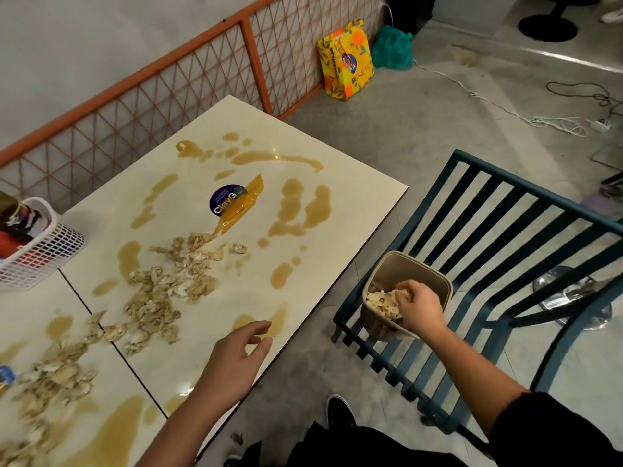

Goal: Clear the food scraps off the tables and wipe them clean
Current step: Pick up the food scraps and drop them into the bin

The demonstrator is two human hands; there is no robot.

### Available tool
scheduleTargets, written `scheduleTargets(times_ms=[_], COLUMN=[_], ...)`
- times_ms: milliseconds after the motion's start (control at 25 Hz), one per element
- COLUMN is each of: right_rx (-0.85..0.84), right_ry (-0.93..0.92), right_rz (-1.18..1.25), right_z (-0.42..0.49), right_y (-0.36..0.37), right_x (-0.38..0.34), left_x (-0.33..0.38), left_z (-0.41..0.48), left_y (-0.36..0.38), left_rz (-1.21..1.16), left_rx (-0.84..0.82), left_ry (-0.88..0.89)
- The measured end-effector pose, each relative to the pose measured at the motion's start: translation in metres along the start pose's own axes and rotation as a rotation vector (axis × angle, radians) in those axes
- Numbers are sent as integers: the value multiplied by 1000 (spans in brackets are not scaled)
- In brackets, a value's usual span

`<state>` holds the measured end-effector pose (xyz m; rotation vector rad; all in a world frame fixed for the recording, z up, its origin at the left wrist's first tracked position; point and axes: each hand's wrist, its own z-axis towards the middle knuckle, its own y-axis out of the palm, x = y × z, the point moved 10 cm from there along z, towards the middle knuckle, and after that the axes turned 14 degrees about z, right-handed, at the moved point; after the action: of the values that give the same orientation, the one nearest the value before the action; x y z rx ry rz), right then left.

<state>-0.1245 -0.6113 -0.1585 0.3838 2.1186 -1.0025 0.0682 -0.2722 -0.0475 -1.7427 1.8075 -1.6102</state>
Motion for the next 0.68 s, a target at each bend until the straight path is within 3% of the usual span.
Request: scheduleTargets(times_ms=[120, 320, 480, 680], right_rx=[-68, -16, -175, -420], right_ry=[65, 9, -81, -301], right_rz=[-252, -81, 27, -73], right_z=[19, 6, -29, -91], right_y=[-11, -12, 43, 151], right_x=[21, -22, -80, -169], left_x=[-9, -35, -60, -107], left_z=[-6, -16, -25, -45], left_y=[-3, -19, -41, -74], left_rz=[-22, -73, -115, -167], left_rx=[16, 67, 113, 183], left_ry=[-17, -80, -119, -181])
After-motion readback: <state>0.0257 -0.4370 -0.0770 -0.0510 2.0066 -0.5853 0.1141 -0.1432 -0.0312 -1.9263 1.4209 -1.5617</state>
